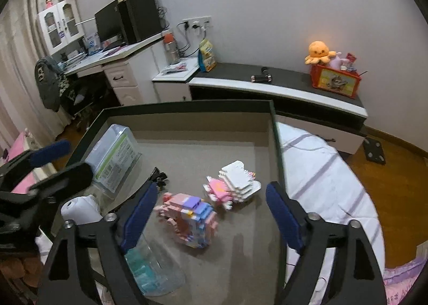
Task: Organize rigid objects
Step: 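Withdraw both tools from the box toward the remaining items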
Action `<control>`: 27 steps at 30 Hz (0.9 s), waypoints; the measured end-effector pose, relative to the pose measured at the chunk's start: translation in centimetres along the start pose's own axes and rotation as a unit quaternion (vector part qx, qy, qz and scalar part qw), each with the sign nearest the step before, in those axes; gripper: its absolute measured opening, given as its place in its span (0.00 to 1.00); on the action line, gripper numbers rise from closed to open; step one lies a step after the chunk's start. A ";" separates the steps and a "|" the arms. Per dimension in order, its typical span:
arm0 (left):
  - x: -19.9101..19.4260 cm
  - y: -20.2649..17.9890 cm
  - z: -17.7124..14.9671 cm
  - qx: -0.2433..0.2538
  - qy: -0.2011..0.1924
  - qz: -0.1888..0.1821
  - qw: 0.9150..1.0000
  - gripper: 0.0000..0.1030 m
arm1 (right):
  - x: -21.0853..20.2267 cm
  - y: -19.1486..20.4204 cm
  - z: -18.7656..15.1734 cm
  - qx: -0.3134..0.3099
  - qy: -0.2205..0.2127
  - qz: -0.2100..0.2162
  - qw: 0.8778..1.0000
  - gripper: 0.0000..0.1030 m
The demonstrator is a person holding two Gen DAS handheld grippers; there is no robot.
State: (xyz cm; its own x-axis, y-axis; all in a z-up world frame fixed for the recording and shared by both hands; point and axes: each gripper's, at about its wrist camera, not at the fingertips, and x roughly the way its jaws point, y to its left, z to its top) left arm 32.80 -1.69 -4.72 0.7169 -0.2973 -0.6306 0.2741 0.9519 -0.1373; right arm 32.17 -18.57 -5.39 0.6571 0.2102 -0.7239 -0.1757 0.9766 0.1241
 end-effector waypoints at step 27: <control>-14.3 1.1 -7.6 -0.012 -0.054 0.089 0.994 1.00 | -14.0 2.9 -6.8 0.041 -0.095 0.007 0.995 0.87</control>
State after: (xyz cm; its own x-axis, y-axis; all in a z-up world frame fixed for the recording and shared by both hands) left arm 18.03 4.12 -1.65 0.8180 -0.1296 -0.5604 0.1226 0.9912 -0.0502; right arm 17.47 -18.96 0.53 0.7834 0.2215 -0.5807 -0.1310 0.9722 0.1941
